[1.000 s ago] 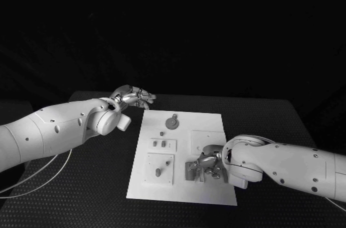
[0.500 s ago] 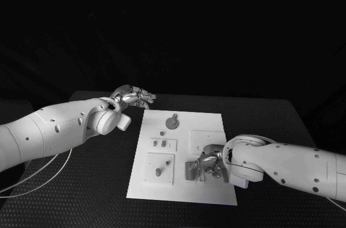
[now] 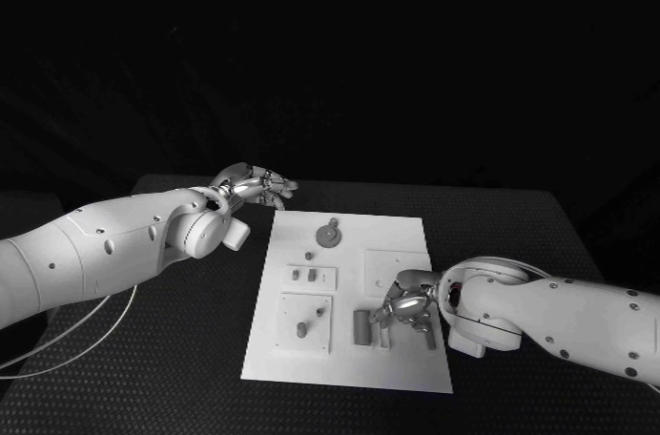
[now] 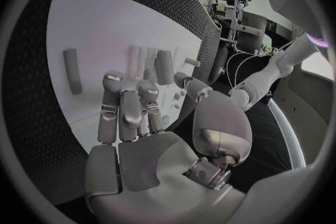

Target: Assemble the parts on the task board

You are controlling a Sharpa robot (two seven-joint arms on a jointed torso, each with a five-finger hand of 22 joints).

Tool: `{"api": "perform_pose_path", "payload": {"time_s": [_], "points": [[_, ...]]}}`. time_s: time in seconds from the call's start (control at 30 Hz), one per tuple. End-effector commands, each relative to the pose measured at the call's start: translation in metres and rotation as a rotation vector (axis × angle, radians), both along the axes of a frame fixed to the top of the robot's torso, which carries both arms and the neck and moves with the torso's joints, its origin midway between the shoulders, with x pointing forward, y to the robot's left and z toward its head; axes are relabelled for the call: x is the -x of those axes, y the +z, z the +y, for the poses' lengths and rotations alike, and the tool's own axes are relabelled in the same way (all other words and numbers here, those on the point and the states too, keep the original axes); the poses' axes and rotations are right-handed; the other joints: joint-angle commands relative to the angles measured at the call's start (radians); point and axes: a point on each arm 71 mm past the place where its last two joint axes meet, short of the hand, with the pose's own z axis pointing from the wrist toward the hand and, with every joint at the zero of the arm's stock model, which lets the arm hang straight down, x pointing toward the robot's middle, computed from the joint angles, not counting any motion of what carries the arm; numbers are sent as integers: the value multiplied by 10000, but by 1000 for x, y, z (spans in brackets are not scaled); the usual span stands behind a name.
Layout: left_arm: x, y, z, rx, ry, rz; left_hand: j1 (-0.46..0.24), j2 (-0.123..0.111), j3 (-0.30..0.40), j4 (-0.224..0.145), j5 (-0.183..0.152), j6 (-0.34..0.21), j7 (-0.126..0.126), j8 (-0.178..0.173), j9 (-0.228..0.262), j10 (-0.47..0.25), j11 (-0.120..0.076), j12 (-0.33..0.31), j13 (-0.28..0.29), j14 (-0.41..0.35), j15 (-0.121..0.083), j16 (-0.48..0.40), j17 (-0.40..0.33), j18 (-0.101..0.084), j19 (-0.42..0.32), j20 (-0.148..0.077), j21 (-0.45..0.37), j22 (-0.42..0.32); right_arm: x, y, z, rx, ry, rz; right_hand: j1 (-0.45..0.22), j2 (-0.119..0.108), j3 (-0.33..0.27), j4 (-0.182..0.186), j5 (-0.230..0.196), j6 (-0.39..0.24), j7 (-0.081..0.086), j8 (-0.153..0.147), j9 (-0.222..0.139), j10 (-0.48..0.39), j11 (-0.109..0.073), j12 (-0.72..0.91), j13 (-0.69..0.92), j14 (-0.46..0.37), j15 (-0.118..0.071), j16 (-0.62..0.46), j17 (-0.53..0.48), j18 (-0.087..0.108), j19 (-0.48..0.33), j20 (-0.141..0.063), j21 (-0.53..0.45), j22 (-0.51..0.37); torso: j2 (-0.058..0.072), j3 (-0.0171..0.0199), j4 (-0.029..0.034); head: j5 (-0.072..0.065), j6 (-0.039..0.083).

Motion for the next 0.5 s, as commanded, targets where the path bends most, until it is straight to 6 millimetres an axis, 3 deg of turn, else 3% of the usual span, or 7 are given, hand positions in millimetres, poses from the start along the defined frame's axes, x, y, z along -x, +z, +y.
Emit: {"api": "perform_pose_path", "payload": {"time_s": [0.03,0.07,0.13,0.23,0.33,0.43,0.5], "points": [[0,1,-2,100,-130,-13,-97,3,18,72,-34,-92,10,9,-11,-77,3,-33,17,-15,42,-42,13,13,15,34,-47,18,-5,17,5,-1389,1381,-2131,644,157,-8,-539,-44,-229,95,-50,21,-91,85,91,3,-155,81,-90,-191,366,-111,15,-55,155,0,-2,-6,6,15],[0,1,-2,102,-131,-16,-97,3,18,72,-34,-92,10,9,-11,-77,3,-33,17,-15,42,-43,13,13,15,34,-47,18,-5,19,6,-1556,1590,-2290,754,168,-3,-627,-40,-252,105,-58,23,-100,89,98,4,-178,90,-98,-219,365,-122,18,-60,155,2,-4,-4,9,13],[0,1,-1,98,-120,-21,-96,3,19,72,-34,-92,10,9,-11,-77,3,-33,17,-15,42,-43,14,13,15,34,-47,19,-5,25,7,-1904,2494,-3178,1699,521,64,-1478,-28,-488,185,-137,48,-357,170,62,16,-649,164,-261,-735,356,-300,71,-139,156,1,-2,-6,6,8],[0,1,-1,96,-112,-28,-94,3,20,72,-34,-93,10,9,-12,-77,2,-33,18,-15,42,-44,15,14,14,34,-48,20,-5,31,10,-1881,3842,-4631,2814,829,75,-2447,-28,-681,295,-161,132,-722,274,24,28,-1006,272,-383,-718,328,-645,250,-276,176,1,6,-11,29,9],[0,1,-1,104,-132,-28,-93,3,21,72,-34,-94,10,10,-12,-78,2,-33,18,-15,41,-44,16,14,14,34,-49,21,-3,35,15,-1772,4984,-5749,4268,715,112,-2466,-38,-1143,409,-329,157,-1344,385,-45,63,-1618,395,-511,-655,227,-1265,518,-478,214,2,8,-18,33,7],[0,1,-1,106,-139,-28,-90,4,22,71,-34,-94,10,10,-12,-78,2,-33,18,-15,41,-45,18,14,14,34,-50,21,-2,36,21,-1578,5544,-6209,5029,627,34,-2464,2,-1748,148,-534,138,-2006,198,-55,73,-2302,282,-538,-553,157,-1873,807,-629,214,3,4,-19,24,-5],[0,1,-1,103,-129,-30,-89,5,23,71,-34,-95,10,10,-12,-78,2,-33,18,-15,41,-46,18,14,13,34,-50,22,-1,35,25,-1307,5966,-6424,5144,484,272,-2447,12,-2304,-24,-733,73,-2614,228,-231,-73,-2926,344,-734,-585,73,-2433,1033,-889,168,3,8,-19,28,-12]]}}
